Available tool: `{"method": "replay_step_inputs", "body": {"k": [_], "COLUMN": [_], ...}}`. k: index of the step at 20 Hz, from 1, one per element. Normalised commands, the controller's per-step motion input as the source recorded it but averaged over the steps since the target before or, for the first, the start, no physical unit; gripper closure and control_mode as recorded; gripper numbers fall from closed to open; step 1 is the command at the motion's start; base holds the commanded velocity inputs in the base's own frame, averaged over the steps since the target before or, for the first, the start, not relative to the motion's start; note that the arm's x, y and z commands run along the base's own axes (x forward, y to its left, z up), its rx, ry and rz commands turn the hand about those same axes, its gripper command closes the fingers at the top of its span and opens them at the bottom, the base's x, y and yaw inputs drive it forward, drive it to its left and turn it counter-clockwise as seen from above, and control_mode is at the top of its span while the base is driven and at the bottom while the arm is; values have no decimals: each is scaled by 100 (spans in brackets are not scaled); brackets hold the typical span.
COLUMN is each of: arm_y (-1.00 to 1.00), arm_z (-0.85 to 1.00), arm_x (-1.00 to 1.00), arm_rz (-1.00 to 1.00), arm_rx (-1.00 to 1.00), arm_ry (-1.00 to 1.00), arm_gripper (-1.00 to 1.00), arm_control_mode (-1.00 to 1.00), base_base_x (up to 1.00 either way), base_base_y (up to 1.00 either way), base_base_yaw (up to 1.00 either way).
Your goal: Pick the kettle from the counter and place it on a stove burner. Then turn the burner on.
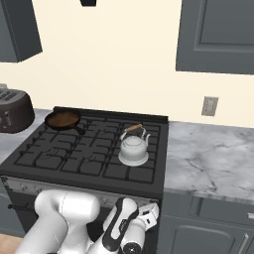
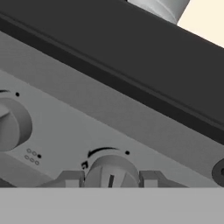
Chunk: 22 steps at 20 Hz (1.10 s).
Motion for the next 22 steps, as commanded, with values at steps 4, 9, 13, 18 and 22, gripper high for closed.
{"method": "replay_step_inputs", "body": {"k": [4,9,13,18,22], "arm_y": [0,0,2,5,5], "arm_z": [6,1,1,6,4], "arm_x": [0,0,0,0,-6], "arm_rz": [23,27,31,37,41], "arm_rx": [-18,-22,-32,-39,-39], "arm_ry": [0,0,0,0,0], "arm_gripper": [100,100,100,100,100], "arm_control_mode": [-100,-100,-100,-100,-100], "base_base_x": [0,0,0,0,0], "base_base_y": [0,0,0,0,0], "base_base_yaw": [0,0,0,0,0]}}
